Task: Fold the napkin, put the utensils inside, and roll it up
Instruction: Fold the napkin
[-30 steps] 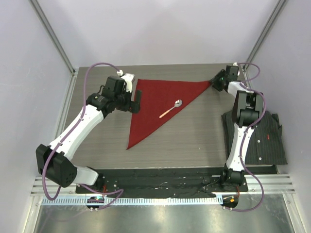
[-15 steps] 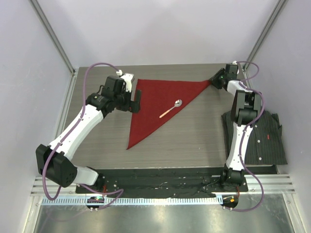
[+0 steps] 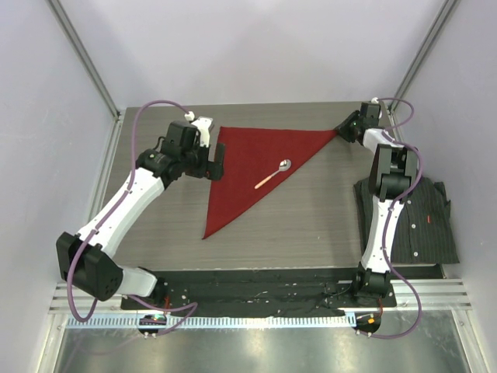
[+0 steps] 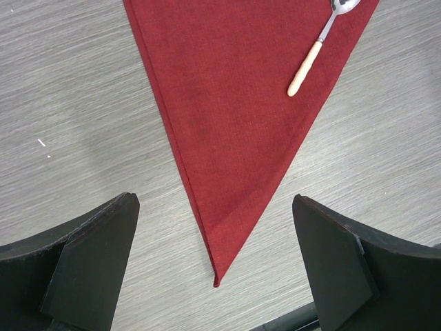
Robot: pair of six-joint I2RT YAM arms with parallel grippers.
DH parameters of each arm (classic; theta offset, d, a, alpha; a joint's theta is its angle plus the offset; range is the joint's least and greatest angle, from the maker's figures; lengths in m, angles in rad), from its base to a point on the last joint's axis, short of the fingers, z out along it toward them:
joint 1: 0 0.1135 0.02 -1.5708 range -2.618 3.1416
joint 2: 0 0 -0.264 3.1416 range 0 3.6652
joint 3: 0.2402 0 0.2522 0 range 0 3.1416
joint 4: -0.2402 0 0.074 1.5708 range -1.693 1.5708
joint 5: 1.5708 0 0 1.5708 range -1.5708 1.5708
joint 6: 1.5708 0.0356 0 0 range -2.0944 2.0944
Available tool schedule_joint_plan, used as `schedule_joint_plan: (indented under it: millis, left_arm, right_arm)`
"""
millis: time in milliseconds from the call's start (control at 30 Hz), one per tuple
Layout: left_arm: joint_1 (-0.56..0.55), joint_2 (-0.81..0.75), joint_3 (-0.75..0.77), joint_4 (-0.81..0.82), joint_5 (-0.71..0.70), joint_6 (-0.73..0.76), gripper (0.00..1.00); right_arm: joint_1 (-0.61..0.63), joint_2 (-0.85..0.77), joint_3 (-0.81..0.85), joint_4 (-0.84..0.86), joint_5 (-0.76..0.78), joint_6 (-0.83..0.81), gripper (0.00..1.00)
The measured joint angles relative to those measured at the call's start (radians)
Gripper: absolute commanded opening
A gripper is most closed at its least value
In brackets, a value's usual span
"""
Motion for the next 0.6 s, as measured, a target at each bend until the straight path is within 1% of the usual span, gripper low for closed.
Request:
schedule_joint_plan:
  millis: [167,267,367,400,600]
  left_arm:
    - [0.000,-0.005,0.000,0.000,0.001,0.000,1.00]
    - [0.000,-0.005,0.000,0.000,0.003,0.000,1.00]
    - [0.000,-0.005,0.000,0.000,0.006,0.001,1.00]
    - [0.000,-0.005,0.000,0.000,0.006,0.000,1.00]
    - [0.002,-0.005,0.000,0.000,0.007,0.001,1.00]
  right_arm:
    - [0.000,0.017,0.024,-0.007,-0.006,-0.010,0.22]
    - [0.000,0.028,0.038,-0.008,-0.011,-0.017,0.20]
    - [0.000,0.039,0.052,-0.009,-0.021,-0.023,0.12]
    - [0.000,0.043,0.055,-0.008,-0.024,-0.025,0.01]
    - [0.001,0.051,0.064,-0.006,-0.032,-0.035,0.01]
